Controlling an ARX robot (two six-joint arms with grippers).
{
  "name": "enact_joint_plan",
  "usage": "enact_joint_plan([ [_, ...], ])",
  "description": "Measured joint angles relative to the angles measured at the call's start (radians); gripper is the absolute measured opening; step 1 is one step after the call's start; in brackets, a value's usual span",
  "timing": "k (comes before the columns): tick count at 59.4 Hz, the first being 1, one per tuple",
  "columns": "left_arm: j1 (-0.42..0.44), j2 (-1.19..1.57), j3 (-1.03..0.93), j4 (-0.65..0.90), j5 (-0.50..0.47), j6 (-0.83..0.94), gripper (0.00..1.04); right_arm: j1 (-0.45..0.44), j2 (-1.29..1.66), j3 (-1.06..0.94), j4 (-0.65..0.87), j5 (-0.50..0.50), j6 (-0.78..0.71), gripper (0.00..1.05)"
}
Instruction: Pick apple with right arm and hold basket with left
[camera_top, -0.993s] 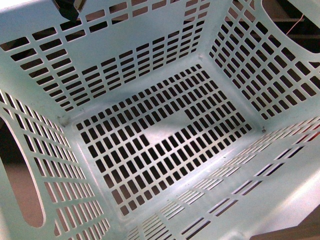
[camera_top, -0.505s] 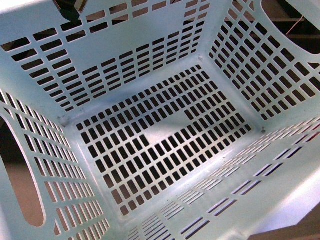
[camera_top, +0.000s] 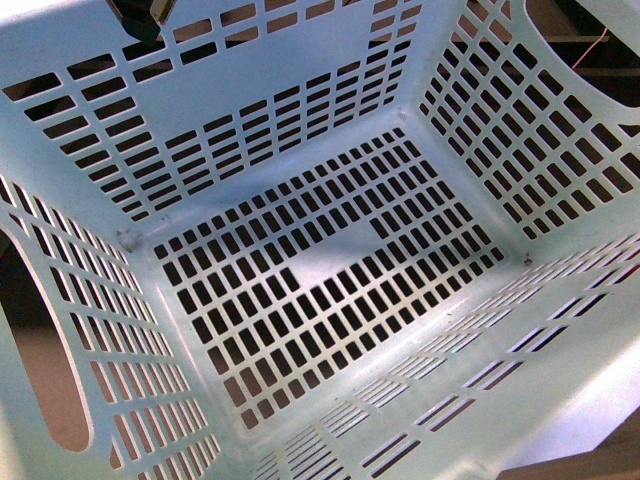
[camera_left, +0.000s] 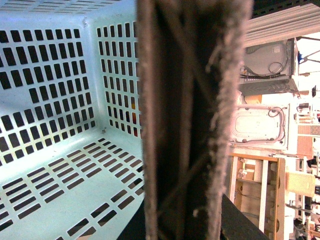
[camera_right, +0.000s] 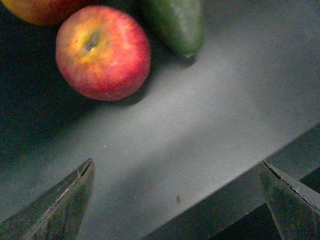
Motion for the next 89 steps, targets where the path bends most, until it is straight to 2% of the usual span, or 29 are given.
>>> enact_joint_plan([
  [18,0.0,0.0,0.0,0.0,0.001,0.0,0.07,0.047,0.165,0.199,-0.076,0.003,0.0,0.96],
  [59,0.0,0.0,0.0,0.0,0.0,0.0,0.07,0.056,0.315,0.476,-0.176,-0.013,0.001,0.96],
  [68,0.0,0.0,0.0,0.0,0.001,0.0,0.07,0.058,0.324,0.483,-0.176,-0.012,0.004,0.8],
  [89,0.0,0.0,0.0,0.0,0.0,0.0,0.07,0.052,0.272,0.369,-0.117,-0.03,-0.011,0.74],
])
